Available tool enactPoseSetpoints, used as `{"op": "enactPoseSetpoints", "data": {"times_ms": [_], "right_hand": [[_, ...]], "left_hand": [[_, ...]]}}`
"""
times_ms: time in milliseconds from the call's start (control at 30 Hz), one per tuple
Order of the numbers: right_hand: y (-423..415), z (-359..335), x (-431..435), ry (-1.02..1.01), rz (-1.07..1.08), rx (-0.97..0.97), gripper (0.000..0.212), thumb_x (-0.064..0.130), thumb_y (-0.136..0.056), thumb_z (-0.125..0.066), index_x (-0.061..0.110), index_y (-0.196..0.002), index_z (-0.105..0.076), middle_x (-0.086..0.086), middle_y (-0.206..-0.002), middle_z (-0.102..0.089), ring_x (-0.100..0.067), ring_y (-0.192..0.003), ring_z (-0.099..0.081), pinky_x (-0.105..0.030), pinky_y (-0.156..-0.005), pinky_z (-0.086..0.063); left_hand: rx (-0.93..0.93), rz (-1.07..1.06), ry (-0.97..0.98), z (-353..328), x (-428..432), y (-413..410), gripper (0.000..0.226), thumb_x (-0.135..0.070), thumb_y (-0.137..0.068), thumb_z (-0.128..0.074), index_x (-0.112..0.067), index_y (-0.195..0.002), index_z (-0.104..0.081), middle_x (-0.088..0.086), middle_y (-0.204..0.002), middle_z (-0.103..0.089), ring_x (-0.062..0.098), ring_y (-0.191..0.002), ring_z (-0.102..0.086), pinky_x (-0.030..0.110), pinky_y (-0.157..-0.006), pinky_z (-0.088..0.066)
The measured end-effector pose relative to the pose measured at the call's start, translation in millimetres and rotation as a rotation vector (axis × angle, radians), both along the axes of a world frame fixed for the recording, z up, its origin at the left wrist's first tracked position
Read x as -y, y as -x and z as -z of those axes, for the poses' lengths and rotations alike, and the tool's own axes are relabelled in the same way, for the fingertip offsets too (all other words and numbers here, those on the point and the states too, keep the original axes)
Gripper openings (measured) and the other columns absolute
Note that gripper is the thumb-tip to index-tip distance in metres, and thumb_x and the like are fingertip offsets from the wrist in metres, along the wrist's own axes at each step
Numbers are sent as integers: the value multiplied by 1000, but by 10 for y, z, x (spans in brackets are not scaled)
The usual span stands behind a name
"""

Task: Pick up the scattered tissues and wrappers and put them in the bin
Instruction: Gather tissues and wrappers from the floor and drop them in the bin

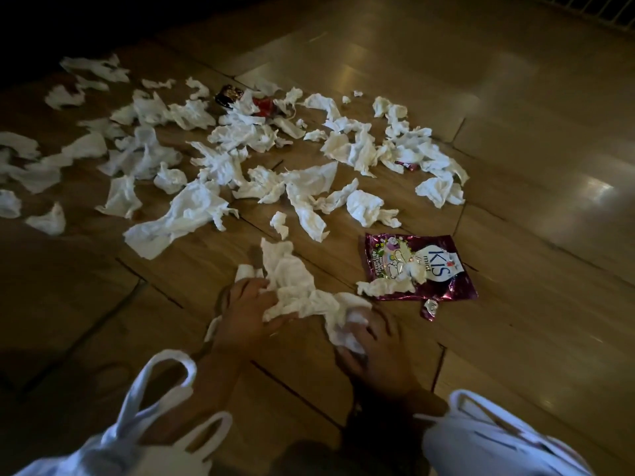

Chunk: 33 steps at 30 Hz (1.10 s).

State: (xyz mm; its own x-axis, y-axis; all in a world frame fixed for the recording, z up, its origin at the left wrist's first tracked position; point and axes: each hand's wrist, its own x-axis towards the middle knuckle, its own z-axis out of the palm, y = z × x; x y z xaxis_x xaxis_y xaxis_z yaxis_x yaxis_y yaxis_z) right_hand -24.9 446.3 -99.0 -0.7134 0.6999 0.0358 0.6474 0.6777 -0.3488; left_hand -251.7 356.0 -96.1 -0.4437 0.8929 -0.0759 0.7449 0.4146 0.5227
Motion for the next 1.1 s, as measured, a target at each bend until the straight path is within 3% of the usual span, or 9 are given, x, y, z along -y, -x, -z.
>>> {"op": "enactPoseSetpoints", "data": {"times_ms": [100, 167, 233, 367, 600, 767, 867, 967, 1100], "right_hand": [[48, -73, 56, 89, -107, -74, 16, 36, -87, -52, 22, -87, -58, 7, -96, -59, -5, -83, -49, -10, -73, -33], [80, -160, 29, 207, -56, -97, 13, 32, -91, -51, 22, -93, -59, 6, -91, -60, -1, -75, -45, -6, -63, -31], [90, -263, -87, 439, 54, -229, 12, 30, -93, -49, 22, -99, -55, 7, -89, -58, 0, -74, -50, -7, -62, -36], [212, -366, -522, 166, 289, -518, 19, 8, -88, -52, 12, -107, -51, -2, -102, -54, -1, -84, -51, -17, -70, -44], [146, -205, -692, 31, 62, 147, 33, 36, -96, -41, 15, -121, -50, -7, -123, -53, -22, -110, -51, -27, -78, -40], [121, -372, -698, 262, 222, -404, 22, 25, -96, -43, 12, -92, -59, 2, -78, -58, -5, -71, -53, -14, -61, -37], [114, -457, -745, 388, 333, -485, 27, 25, -96, -45, 6, -99, -64, -1, -90, -63, -8, -83, -54, -16, -66, -39], [114, -549, -875, 217, 489, -606, 20, 8, -94, -46, -1, -106, -60, -10, -99, -62, -19, -89, -55, -2, -59, -35], [26, -506, -1144, 37, 590, -327, 30, 27, -96, -44, 2, -112, -52, -18, -102, -64, -32, -94, -59, -24, -63, -29]], "left_hand": [[92, -64, -63, -19, 21, -50, 50, -48, -73, -46, -6, -82, -72, 14, -92, -69, 38, -89, -62, 36, -84, -37], [208, -143, -133, -103, -3, -38, 33, -35, -80, -55, -5, -88, -67, 11, -89, -66, 31, -86, -64, 26, -81, -35], [291, -245, -206, -192, -40, -39, 27, -18, -83, -64, -6, -107, -58, 9, -106, -59, 21, -97, -57, 28, -83, -42], [262, -231, -226, -285, -36, -43, 42, -11, -89, -54, -19, -129, -52, 2, -109, -59, 19, -98, -58, 34, -83, -49], [111, -181, -59, -193, 18, -42, 55, -58, -74, -36, -14, -78, -68, 6, -81, -68, 23, -79, -63, 34, -76, -50], [-18, -124, -2, -82, -7, -70, 54, -52, -69, -42, -9, -79, -74, 14, -94, -68, 36, -87, -58, 44, -78, -47], [125, -135, -50, -57, 29, -69, 56, -52, -68, -40, -8, -81, -72, 10, -86, -70, 31, -85, -63, 46, -82, -49], [92, -147, -40, -147, 18, -116, 44, -42, -73, -51, -10, -101, -65, 9, -94, -68, 31, -91, -60, 45, -86, -46], [-77, -43, 87, -178, 15, -165, 81, -58, -68, -25, -19, -137, -43, 9, -129, -56, 32, -114, -51, 47, -96, -36]]}}
